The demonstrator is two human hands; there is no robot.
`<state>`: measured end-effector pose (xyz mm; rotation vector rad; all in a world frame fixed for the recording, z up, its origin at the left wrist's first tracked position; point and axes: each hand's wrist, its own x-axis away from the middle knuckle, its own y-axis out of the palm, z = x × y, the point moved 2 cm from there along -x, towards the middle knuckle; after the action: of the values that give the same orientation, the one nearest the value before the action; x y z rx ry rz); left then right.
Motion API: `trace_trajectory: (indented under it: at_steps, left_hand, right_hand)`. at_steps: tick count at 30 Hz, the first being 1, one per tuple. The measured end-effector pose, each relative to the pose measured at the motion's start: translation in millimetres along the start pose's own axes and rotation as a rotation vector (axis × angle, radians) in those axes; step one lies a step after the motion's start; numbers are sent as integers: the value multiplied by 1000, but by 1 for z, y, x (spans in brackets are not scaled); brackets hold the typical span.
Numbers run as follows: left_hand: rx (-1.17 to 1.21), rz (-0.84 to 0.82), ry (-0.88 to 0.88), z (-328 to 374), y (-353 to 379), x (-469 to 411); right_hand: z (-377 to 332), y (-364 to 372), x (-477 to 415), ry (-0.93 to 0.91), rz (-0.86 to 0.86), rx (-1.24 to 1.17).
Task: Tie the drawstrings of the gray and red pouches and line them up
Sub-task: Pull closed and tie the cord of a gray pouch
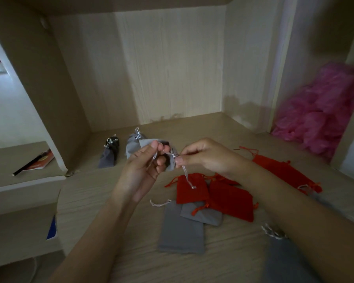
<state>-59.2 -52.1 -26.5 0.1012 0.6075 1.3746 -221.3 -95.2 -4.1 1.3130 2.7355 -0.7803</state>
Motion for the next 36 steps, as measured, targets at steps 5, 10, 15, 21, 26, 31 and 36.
trace_trajectory:
  at_steps: [5, 10, 15, 21, 26, 31, 36]
  left_hand:
    - [-357, 133, 91, 1, 2, 2]
    - [-480, 151, 65, -3, 3, 0]
    - [-564, 135, 79, -2, 3, 2]
    - [-619, 63, -9, -3, 5, 4]
    - [-506, 52, -18, -3, 4, 5]
    - [-491, 54, -11, -6, 7, 5]
    - [-342, -11, -34, -7, 9, 6]
  right_hand:
    - [7, 7, 1, 60, -100, -296]
    - [7, 8, 0, 10, -11, -250]
    - [5, 9, 0, -77, 39, -222]
    - [2, 9, 1, -250, 216, -89]
    - [1, 7, 0, -304, 234, 141]
    - [-3, 5, 1, -398, 294, 328]
    - [-10, -1, 1, -383, 345, 260]
